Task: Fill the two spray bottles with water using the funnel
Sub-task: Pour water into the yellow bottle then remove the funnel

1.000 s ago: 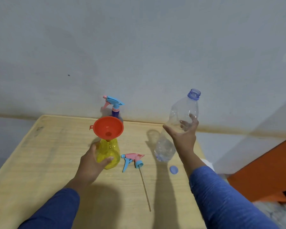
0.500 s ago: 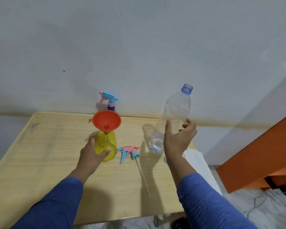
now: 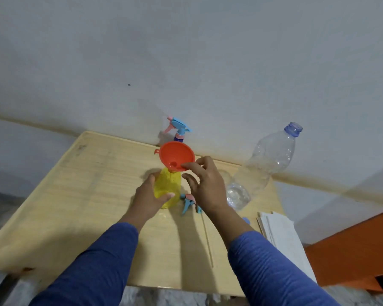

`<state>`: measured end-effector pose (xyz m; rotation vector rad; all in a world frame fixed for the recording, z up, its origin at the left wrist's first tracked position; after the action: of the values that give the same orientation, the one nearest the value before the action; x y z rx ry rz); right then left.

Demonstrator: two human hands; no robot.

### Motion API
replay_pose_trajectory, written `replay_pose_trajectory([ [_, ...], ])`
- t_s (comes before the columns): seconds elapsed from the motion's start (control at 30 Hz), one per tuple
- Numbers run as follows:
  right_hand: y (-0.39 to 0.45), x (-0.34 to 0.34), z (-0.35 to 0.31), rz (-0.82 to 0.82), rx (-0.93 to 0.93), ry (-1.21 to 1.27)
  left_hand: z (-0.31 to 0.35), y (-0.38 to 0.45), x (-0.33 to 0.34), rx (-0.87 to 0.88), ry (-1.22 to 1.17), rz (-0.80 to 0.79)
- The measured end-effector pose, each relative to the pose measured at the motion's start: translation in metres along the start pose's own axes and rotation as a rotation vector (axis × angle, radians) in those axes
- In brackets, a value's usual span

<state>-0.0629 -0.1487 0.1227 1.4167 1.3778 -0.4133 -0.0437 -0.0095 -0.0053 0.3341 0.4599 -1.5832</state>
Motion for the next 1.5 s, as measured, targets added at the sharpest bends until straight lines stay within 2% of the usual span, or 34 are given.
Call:
replay_pose_trajectory([
  [0.2, 0.022, -0.017, -0.009, 0.089, -0.079, -0.102, 0.001, -0.001, 0.0, 0.018, -0.055, -0.003],
  [0.4, 0.029, -0.016, -0.012, 0.021, -0.124, -0.137, 0.002, -0.002, 0.0, 0.018, -0.068, -0.015],
  [0.63, 0.033, -0.017, -0.009, 0.022, -0.143, -0.127, 0.0, -0.001, 0.0, 0.024, -0.095, -0.019],
  [0.73, 0.044, -0.027, 0.005, 0.038, -0.027, 0.056, -0.003, 0.0, 0.001, 0.011, -0.092, -0.024],
  [0.93, 0.045, -0.022, 0.066, 0.072, 0.32, 0.263, -0.007, 0.002, 0.003, 0.01, -0.119, -0.032],
  [1.23, 0.006, 0.056, 0.152, 0.019, 0.787, 0.526, -0.009, 0.005, 0.004, 0.031, -0.146, -0.017],
  [1.5, -0.033, 0.11, 0.176, -0.069, 1.13, 0.792, -0.007, 0.005, 0.001, 0.016, -0.093, 0.022],
])
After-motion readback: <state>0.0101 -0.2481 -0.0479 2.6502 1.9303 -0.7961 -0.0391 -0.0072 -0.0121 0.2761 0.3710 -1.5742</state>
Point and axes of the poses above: each hand's wrist, its own y-axis towards the middle knuckle, its own x-axis out of the palm, z = x × y, the point moved 9 cm from there along y, towards the middle knuckle, and after that the axes turned 6 degrees about -z, right-handed, at the moved point
